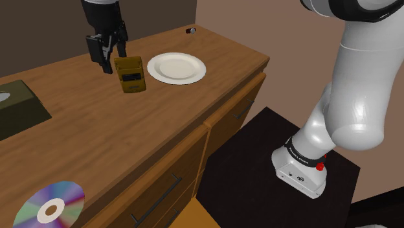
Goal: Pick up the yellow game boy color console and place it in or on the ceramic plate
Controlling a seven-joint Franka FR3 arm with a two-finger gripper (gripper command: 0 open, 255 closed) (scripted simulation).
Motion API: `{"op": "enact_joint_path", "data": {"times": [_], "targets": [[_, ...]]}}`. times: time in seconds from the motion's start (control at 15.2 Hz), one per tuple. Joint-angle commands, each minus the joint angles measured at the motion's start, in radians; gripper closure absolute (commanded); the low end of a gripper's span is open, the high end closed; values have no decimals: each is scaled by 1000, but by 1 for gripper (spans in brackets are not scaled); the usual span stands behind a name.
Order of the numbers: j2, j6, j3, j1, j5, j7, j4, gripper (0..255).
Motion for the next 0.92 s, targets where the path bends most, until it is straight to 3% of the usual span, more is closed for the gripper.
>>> {"op": "enact_joint_path", "data": {"times": [0.0,0.59,0.86], "targets": [[0,0,0,0,0,0,0,255],[0,0,0,0,0,0,0,255],[2,-55,1,4,0,-1,57,255]]}}
